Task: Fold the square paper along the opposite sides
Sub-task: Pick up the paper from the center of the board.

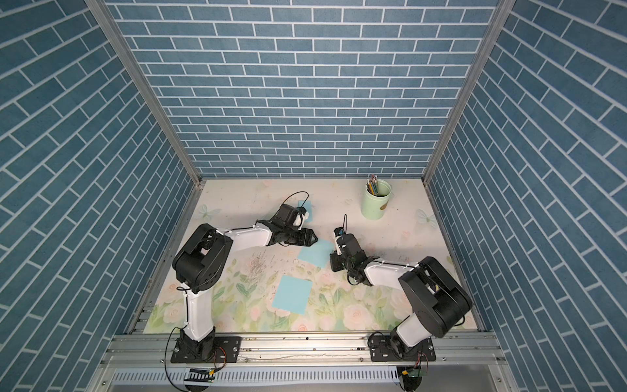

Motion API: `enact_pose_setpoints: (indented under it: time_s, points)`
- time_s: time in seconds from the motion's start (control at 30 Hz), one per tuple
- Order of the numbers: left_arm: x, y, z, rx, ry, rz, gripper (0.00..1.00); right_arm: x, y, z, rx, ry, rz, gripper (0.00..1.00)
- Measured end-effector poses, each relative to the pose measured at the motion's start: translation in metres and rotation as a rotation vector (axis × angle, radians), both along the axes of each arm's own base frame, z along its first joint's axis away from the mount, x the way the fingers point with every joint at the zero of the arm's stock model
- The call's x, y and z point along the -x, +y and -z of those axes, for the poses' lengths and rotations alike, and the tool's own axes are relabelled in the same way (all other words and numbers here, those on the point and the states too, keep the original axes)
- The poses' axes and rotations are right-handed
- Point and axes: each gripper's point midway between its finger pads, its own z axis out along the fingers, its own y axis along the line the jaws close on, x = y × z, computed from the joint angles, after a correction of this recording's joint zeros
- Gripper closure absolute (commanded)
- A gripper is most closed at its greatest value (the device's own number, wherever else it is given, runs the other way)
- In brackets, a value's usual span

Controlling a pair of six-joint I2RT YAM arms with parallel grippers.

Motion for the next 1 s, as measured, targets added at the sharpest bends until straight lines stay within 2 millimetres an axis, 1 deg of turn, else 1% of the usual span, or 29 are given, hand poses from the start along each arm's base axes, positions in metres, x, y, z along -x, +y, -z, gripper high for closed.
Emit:
enact_pose_setpoints:
  time_s: [0.03, 0.07, 0.33, 0.6, 0.7, 0.83, 0.93, 0.97, 1.0]
  points:
    - [0.0, 0.0, 0.0, -0.001, -0.002, 0.002, 0.26, 0.002, 0.0, 0.006, 0.023, 0.003, -0.006, 0.95]
    - [0.0, 0.0, 0.0, -0.002, -0.002, 0.003, 0.26, 0.001, 0.004, 0.007, 0.036, -0.016, -0.012, 0.95]
    - [0.0, 0.0, 0.0, -0.001, -0.001, 0.007, 0.24, -0.012, 0.026, 0.008, 0.015, -0.079, -0.03, 0.96]
    - [0.001, -0.002, 0.001, 0.016, -0.008, 0.014, 0.25, -0.027, 0.053, 0.007, -0.068, -0.11, -0.064, 0.97]
    - [0.001, -0.003, 0.001, 0.022, -0.015, 0.015, 0.25, -0.03, 0.062, 0.007, -0.1, -0.117, -0.081, 0.97]
    - [0.001, -0.002, 0.001, 0.027, -0.021, 0.015, 0.28, -0.03, 0.069, 0.007, -0.143, -0.118, -0.098, 0.97]
    - [0.001, -0.001, 0.001, 0.022, -0.025, 0.008, 0.29, -0.031, 0.07, 0.006, -0.185, -0.097, -0.104, 0.93]
    - [0.0, 0.0, 0.001, 0.018, -0.027, 0.002, 0.29, -0.031, 0.067, 0.005, -0.201, -0.084, -0.102, 0.89]
    - [-0.001, 0.002, 0.0, 0.013, -0.027, -0.003, 0.29, -0.03, 0.063, 0.004, -0.217, -0.064, -0.095, 0.83]
